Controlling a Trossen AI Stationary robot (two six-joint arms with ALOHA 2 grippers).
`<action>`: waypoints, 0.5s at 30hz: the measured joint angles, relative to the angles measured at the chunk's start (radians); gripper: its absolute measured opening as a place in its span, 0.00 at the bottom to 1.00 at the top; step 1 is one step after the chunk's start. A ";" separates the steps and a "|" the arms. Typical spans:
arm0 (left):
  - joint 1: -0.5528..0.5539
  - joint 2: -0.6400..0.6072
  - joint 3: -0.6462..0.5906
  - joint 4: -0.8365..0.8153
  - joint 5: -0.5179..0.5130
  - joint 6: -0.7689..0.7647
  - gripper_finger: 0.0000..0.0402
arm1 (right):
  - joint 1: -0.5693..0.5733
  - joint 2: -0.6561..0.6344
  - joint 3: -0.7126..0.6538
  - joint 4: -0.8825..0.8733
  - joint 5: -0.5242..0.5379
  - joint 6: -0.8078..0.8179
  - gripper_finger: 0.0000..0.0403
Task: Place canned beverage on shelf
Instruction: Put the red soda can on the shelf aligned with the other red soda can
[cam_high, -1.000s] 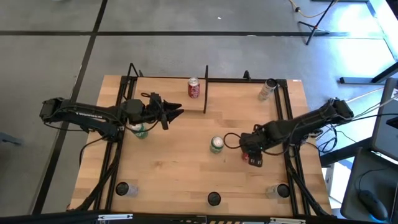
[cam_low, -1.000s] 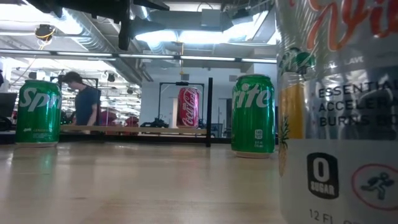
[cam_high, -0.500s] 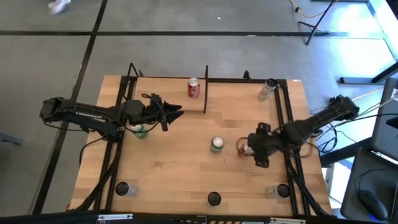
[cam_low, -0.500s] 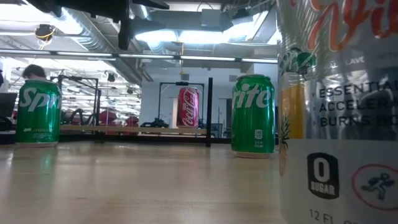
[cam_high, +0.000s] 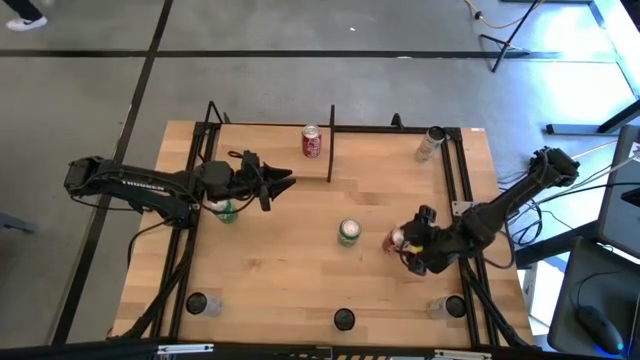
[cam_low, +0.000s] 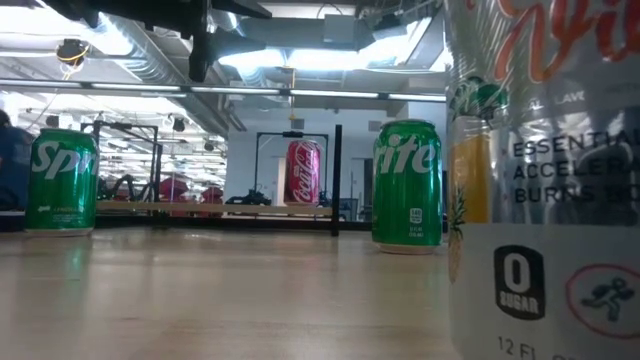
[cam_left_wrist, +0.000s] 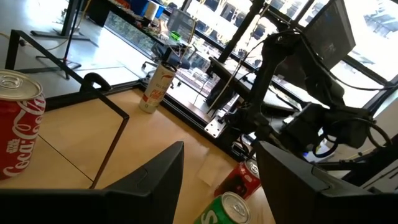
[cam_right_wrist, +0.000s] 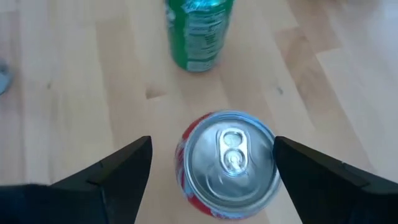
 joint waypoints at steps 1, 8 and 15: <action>0.000 0.000 0.000 0.000 0.000 0.000 0.48 | 0.000 0.002 -0.001 -0.002 0.011 0.000 0.82; 0.000 0.000 0.000 0.000 0.000 0.000 0.48 | 0.000 0.001 0.001 0.002 0.017 -0.005 0.81; 0.000 0.000 0.000 0.000 -0.001 -0.001 0.48 | 0.000 -0.001 0.054 -0.062 0.026 -0.034 0.81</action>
